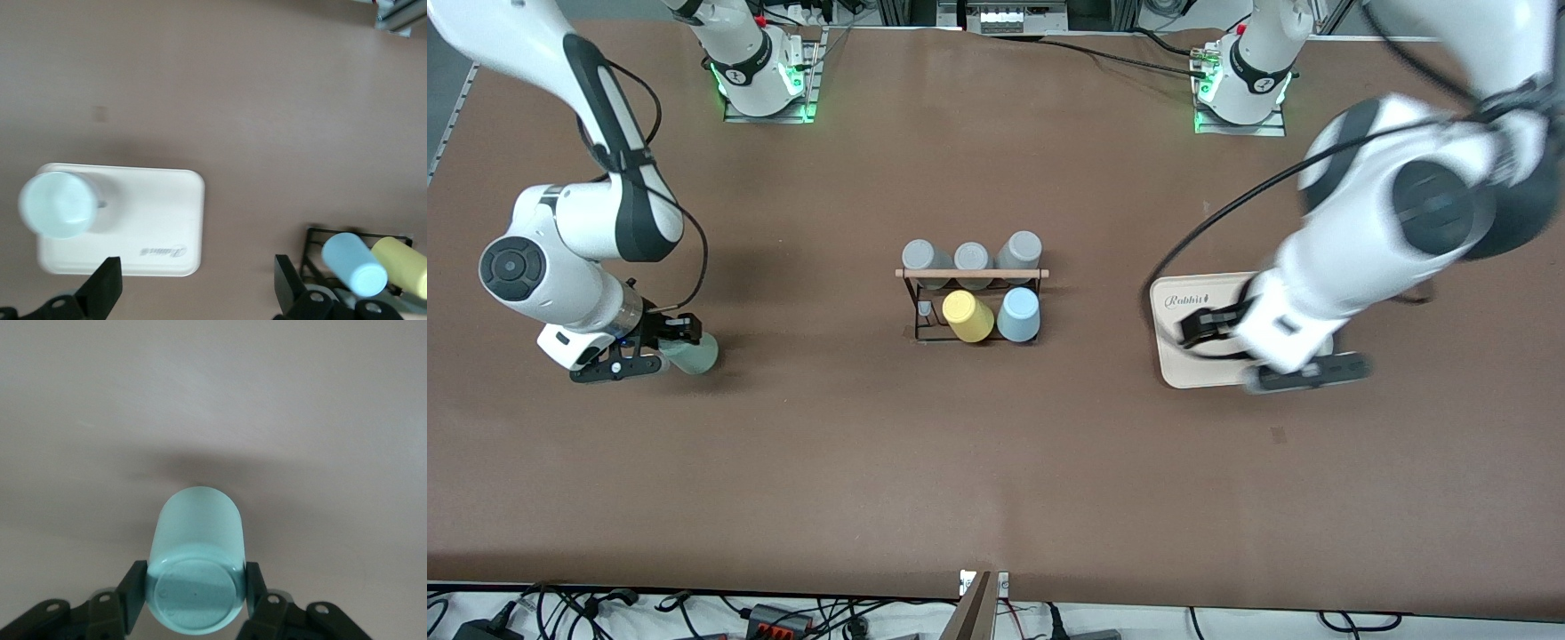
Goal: Hang scattered cups on rack with three cups
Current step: 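Hang the blue cup on the rack while the right gripper grasps the teal cup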
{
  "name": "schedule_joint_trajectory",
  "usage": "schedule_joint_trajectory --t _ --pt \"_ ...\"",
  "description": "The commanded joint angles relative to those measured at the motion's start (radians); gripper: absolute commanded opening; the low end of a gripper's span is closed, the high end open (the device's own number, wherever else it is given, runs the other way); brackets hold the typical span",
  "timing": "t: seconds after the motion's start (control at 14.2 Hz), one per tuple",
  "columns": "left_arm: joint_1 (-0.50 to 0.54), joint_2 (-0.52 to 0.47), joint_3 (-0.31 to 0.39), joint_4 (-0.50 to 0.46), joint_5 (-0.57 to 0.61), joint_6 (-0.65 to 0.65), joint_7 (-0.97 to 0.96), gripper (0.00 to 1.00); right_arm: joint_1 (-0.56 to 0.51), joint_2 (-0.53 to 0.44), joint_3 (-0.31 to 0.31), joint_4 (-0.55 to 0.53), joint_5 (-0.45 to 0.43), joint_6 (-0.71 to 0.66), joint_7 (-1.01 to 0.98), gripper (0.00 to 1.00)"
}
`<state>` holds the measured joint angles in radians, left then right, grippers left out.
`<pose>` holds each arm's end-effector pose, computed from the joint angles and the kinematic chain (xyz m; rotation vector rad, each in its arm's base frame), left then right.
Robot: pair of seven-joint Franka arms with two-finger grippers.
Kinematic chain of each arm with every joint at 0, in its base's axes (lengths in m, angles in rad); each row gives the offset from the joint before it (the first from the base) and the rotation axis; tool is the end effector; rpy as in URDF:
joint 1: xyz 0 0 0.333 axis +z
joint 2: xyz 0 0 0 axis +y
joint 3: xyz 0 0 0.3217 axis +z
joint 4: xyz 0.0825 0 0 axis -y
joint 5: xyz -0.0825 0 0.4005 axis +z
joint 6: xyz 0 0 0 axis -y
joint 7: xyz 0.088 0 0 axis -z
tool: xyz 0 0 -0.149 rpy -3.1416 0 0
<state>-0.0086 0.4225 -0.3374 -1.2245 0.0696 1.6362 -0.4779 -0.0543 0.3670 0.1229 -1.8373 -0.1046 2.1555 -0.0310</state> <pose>0.6712 -0.1855 0.5066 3.0665 0.2399 -0.0245 0.6442 0.0334 0.2816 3.0893 0.2356 -0.0686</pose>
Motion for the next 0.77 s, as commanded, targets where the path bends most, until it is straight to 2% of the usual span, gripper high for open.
schedule_joint_trajectory --t 0.0,0.14,0.28,0.35,0.42,0.49,0.63,0.7 --pt "0.05 -0.106 -0.011 -0.038 0.016 -0.091 0.085 1.0 0.06 0.016 0.047 0.195 0.026 -0.211 0.156 0.39" --pt "0.061 -0.119 -0.011 -0.065 0.016 -0.104 0.114 1.0 0.123 0.039 0.047 0.297 0.101 -0.284 0.253 0.39" --pt "0.065 -0.158 -0.012 -0.13 0.001 -0.082 0.113 1.0 0.177 0.046 0.047 0.323 0.137 -0.298 0.35 0.39" --pt "0.058 -0.213 -0.011 -0.207 0.001 -0.031 0.113 1.0 0.198 0.046 0.047 0.323 0.138 -0.295 0.399 0.39" --pt "0.058 -0.281 -0.011 -0.327 -0.001 0.05 0.113 1.0 0.229 0.047 0.047 0.325 0.138 -0.287 0.452 0.39" --pt "0.056 -0.325 -0.006 -0.396 -0.001 0.091 0.113 1.0 0.264 0.058 0.047 0.337 0.137 -0.284 0.506 0.39" --pt "0.055 -0.334 0.001 -0.411 -0.002 0.099 0.11 1.0 0.327 0.102 0.047 0.397 0.135 -0.284 0.632 0.39" --pt "0.053 -0.327 0.029 -0.402 -0.002 0.108 0.113 1.0 0.355 0.121 0.046 0.424 0.134 -0.284 0.676 0.39"
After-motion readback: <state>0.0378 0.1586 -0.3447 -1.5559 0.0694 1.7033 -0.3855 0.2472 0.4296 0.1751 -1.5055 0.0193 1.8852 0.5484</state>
